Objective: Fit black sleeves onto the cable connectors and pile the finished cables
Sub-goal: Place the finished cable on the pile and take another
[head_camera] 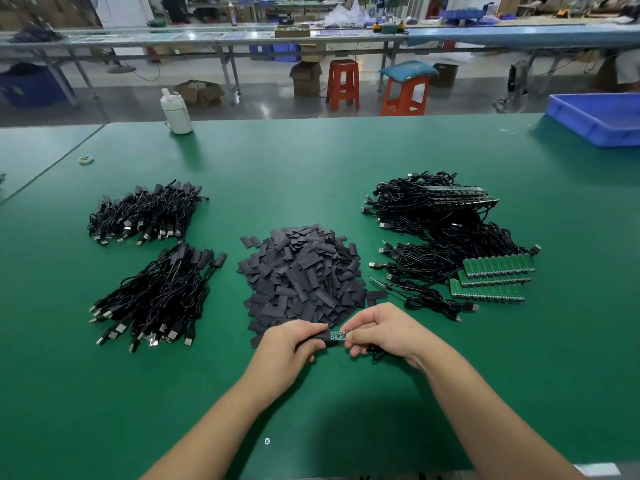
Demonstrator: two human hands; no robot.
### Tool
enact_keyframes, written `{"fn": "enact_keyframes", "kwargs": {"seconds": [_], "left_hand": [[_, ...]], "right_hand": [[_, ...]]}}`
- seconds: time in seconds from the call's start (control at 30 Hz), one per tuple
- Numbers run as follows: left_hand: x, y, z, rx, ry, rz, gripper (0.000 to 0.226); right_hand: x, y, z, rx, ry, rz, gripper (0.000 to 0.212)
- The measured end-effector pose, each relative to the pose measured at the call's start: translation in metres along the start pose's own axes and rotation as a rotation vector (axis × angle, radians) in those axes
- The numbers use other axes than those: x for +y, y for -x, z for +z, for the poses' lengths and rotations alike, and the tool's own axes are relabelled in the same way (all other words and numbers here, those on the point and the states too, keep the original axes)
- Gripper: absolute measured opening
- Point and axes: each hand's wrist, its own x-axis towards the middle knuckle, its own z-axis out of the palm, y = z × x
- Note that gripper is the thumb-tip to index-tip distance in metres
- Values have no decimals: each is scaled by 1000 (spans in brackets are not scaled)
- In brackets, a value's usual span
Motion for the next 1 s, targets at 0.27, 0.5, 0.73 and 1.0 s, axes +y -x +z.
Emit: {"fn": "enact_keyframes", "kwargs": {"seconds": [0.27, 0.5, 0.73, 1.0], "left_hand": [[1, -3, -3, -17, -160, 161, 29], [9, -2, 0, -54, -61, 71, 27], [7, -6, 5, -26, -184, 108, 26], [12, -4, 8, 118, -92, 139, 20]], "right_hand": [[6, -3, 0, -5, -26, -10, 14], [5, -4, 5, -24, -38, -42, 16], [6, -4, 8, -30, -54, -52, 18], [4, -5, 6, -33, 126, -94, 19]]}}
